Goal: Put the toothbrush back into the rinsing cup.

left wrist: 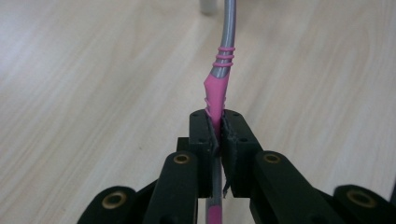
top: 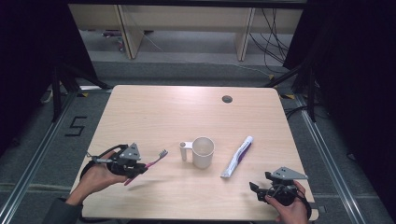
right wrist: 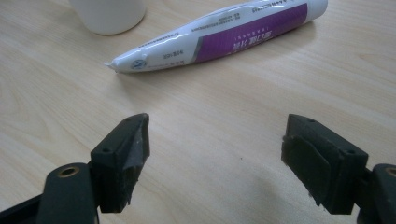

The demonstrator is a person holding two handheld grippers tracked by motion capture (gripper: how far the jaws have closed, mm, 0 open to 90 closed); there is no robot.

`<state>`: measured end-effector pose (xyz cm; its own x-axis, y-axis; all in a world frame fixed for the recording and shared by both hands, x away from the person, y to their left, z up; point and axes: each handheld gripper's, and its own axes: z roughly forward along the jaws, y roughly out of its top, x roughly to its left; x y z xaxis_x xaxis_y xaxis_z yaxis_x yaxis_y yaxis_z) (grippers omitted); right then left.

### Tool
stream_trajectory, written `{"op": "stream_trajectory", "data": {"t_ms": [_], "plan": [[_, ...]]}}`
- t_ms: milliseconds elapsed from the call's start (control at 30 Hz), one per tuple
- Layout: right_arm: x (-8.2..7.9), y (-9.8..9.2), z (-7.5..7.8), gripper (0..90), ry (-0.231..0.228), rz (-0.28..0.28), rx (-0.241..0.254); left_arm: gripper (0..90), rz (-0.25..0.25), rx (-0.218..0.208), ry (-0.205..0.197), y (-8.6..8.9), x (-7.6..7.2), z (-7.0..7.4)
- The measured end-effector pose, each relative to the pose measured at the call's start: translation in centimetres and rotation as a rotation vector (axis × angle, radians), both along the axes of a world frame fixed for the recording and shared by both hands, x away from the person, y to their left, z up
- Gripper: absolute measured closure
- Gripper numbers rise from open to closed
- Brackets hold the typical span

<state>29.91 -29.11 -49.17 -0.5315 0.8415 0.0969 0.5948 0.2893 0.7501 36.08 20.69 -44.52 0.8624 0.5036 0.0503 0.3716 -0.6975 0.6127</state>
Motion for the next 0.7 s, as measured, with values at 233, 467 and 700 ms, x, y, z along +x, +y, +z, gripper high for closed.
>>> {"op": "stream_trajectory", "data": {"t_ms": [233, 467, 700], "plan": [[0.0, -0.1, 0.0, 24.0, -0.008, -0.007, -0.004, 82.9, 0.115, -0.190, -0.131, 0.6, 0.2, -0.3], [0.0, -0.1, 0.0, 24.0, -0.003, -0.007, 0.000, 82.9, 0.213, -0.380, -0.232, 0.8, 0.5, -0.8], [0.0, -0.1, 0.0, 24.0, -0.010, -0.011, -0.003, 82.9, 0.230, -0.465, -0.287, 0.3, 0.4, -0.8]]}}
